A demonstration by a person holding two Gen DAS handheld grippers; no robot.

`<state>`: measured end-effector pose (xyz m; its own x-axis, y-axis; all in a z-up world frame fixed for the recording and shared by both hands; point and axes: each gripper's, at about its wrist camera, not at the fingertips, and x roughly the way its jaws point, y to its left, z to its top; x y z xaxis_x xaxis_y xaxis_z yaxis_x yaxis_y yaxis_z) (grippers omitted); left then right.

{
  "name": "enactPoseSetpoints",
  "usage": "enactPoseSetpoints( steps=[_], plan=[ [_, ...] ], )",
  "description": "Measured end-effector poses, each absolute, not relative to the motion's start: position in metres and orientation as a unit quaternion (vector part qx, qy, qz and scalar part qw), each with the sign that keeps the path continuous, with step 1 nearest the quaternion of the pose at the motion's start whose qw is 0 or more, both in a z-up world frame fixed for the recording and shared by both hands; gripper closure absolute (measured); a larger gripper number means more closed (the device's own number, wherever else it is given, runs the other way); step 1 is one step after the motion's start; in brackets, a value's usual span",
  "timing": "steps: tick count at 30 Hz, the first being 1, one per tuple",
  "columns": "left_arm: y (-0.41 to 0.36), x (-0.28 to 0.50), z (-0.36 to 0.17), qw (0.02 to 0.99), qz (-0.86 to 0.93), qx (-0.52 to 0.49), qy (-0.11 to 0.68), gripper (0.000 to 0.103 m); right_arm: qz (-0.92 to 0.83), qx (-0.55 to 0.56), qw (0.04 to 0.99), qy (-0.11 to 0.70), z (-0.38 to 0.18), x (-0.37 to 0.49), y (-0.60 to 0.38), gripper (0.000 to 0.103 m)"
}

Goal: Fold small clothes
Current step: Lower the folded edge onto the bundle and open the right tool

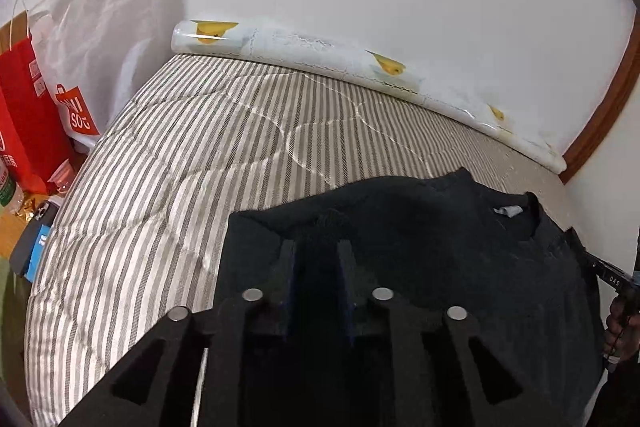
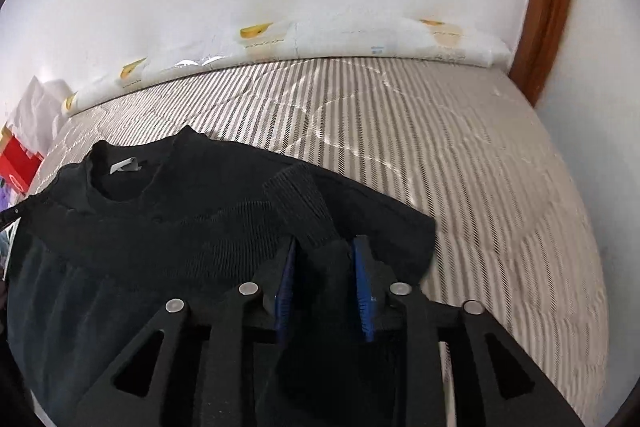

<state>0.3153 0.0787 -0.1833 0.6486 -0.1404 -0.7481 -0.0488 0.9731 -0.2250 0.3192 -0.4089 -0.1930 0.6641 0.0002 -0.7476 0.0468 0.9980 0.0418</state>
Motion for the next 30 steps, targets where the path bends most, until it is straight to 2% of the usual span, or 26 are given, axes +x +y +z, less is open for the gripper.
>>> enactPoseSetpoints(
  steps=[2,5,9,14,21,30],
  plan=[
    [0.078,0.306,-0.18,0.902,-0.022,-0.111,0.417,0.073,-0.024,0.018,0.918,0.396,-0.183,0.307,-0.401,0.07],
    [0.079,0.287,-0.173,0.904,-0.018,-0.112,0.412,0.064,-0.009,0.013,0.924,0.382,-0.172,0.291,-0.377,0.062],
    [0.086,0.253,-0.169,0.901,-0.023,-0.131,0.412,0.062,0.024,-0.015,0.927,0.374,-0.167,0.279,-0.327,0.061],
    [0.093,0.194,-0.166,0.904,-0.013,-0.129,0.407,0.051,0.077,-0.015,0.925,0.372,-0.169,0.271,-0.271,0.058],
    [0.109,0.137,-0.172,0.899,-0.019,-0.142,0.413,0.05,0.078,-0.023,0.915,0.395,-0.193,0.26,-0.213,0.057],
    [0.113,0.12,-0.185,0.898,-0.063,-0.132,0.416,0.048,0.026,-0.029,0.91,0.413,-0.218,0.244,-0.198,0.056]
  ],
)
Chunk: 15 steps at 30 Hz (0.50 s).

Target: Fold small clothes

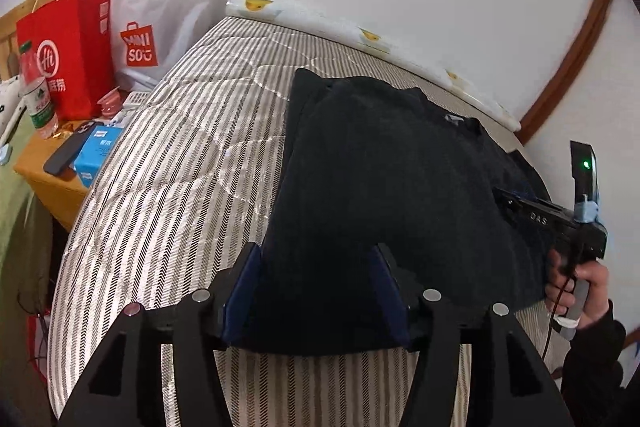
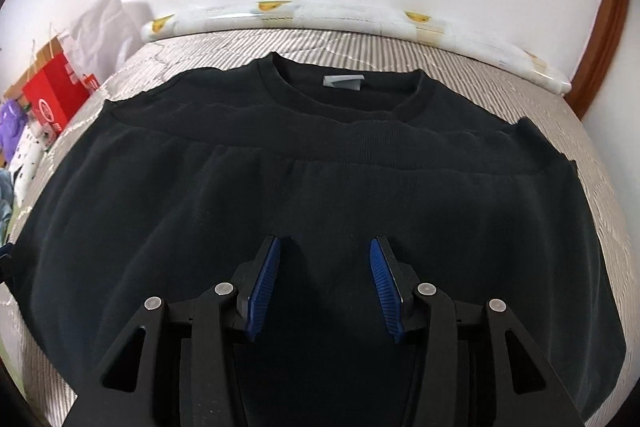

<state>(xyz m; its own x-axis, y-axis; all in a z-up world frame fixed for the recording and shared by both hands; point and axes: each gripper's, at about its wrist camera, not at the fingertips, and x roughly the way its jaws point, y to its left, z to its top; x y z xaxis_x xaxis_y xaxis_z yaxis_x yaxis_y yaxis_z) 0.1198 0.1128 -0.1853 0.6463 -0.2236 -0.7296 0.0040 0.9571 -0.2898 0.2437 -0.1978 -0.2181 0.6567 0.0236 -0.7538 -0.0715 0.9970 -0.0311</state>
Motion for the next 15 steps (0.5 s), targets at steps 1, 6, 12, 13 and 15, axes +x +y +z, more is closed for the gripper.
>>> enactPoseSetpoints(
  steps=[1,6,12,13,15],
  plan=[
    [0.113,0.119,-0.186,0.898,-0.068,-0.131,0.415,0.048,0.02,-0.027,0.909,0.415,-0.219,0.244,-0.196,0.055],
    [0.119,0.114,-0.188,0.895,-0.087,-0.131,0.417,0.047,-0.008,-0.017,0.909,0.417,-0.22,0.246,-0.193,0.054],
    [0.125,0.095,-0.195,0.89,-0.097,-0.141,0.422,0.047,-0.016,-0.018,0.911,0.411,-0.219,0.229,-0.189,0.054],
    [0.126,0.09,-0.195,0.891,-0.096,-0.145,0.42,0.047,-0.015,-0.021,0.912,0.409,-0.218,0.224,-0.189,0.054],
    [0.128,0.078,-0.195,0.892,-0.098,-0.161,0.412,0.046,-0.009,-0.026,0.913,0.406,-0.218,0.212,-0.189,0.054]
  ],
)
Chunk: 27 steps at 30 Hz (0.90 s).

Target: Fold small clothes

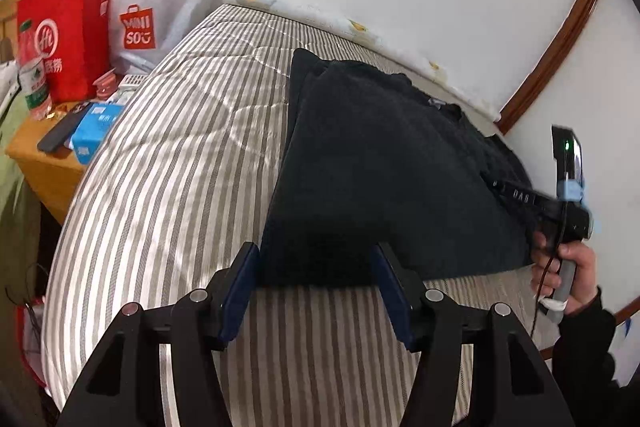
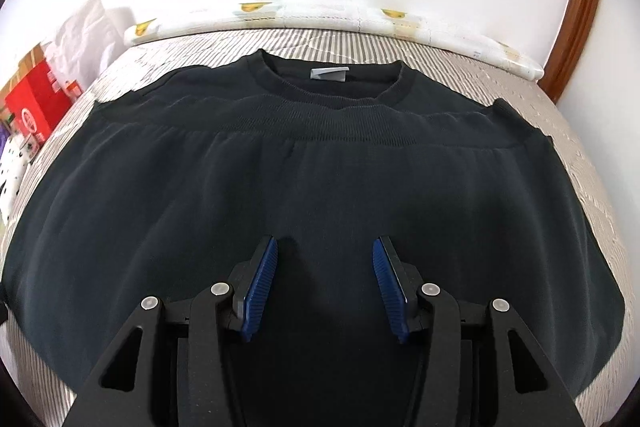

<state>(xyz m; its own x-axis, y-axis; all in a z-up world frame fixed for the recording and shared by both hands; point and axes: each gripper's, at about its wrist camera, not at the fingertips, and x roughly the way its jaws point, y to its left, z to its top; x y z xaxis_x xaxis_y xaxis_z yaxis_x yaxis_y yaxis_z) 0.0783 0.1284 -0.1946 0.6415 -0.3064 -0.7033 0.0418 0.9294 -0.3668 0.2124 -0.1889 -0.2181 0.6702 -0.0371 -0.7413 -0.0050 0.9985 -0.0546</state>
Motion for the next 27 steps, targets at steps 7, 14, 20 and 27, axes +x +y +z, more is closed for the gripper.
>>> enactPoseSetpoints(
  steps=[7,14,20,27],
  plan=[
    [0.12,0.049,-0.205,0.879,-0.123,-0.243,0.392,0.046,0.013,-0.039,0.919,0.392,-0.224,0.169,-0.194,0.054],
    [0.107,0.063,-0.212,0.875,-0.103,-0.273,0.386,0.046,0.025,-0.028,0.92,0.391,-0.224,0.142,-0.203,0.054],
    [0.112,0.079,-0.216,0.864,-0.089,-0.328,0.371,0.044,0.024,-0.013,0.918,0.395,-0.223,0.131,-0.21,0.054],
    [0.105,0.093,-0.213,0.871,-0.068,-0.309,0.375,0.044,0.023,-0.003,0.915,0.403,-0.224,0.128,-0.214,0.054]
  ],
)
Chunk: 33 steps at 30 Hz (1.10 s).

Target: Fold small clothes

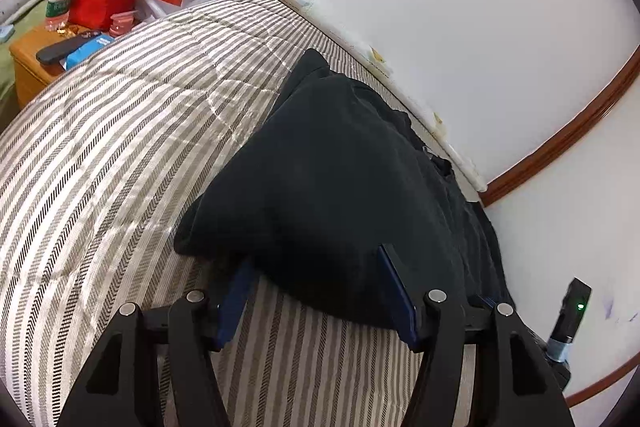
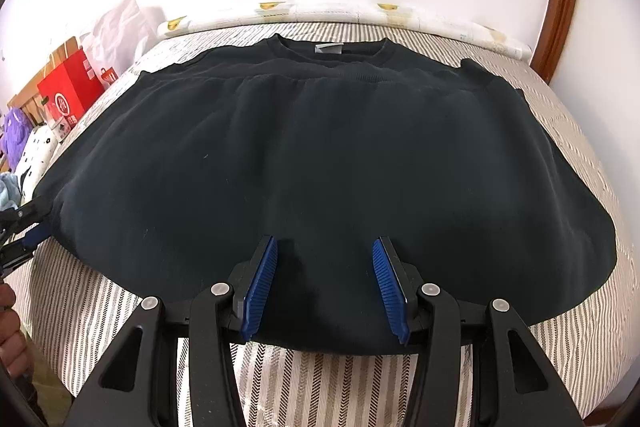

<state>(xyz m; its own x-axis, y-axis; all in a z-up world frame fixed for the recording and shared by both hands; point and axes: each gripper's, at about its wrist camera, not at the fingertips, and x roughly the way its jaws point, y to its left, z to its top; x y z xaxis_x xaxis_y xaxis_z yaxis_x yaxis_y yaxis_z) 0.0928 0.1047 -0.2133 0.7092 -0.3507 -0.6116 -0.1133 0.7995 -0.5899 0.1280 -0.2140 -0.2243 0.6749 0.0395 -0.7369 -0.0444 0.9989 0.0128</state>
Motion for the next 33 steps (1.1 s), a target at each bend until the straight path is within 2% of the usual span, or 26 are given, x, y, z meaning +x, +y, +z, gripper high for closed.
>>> enactPoseSetpoints(
  steps=[6,14,24,33],
  plan=[
    [0.092,0.106,-0.208,0.881,-0.037,-0.268,0.389,0.046,0.028,0.025,0.905,0.424,-0.219,0.126,-0.226,0.053],
    [0.091,0.115,-0.209,0.877,-0.019,-0.28,0.389,0.061,0.03,0.056,0.894,0.443,-0.213,0.121,-0.239,0.054],
    [0.089,0.122,-0.208,0.882,-0.024,-0.271,0.385,0.066,0.013,0.08,0.891,0.446,-0.209,0.118,-0.253,0.054],
    [0.091,0.122,-0.204,0.884,-0.029,-0.273,0.38,0.076,0.002,0.071,0.892,0.447,-0.208,0.117,-0.254,0.054]
  ],
)
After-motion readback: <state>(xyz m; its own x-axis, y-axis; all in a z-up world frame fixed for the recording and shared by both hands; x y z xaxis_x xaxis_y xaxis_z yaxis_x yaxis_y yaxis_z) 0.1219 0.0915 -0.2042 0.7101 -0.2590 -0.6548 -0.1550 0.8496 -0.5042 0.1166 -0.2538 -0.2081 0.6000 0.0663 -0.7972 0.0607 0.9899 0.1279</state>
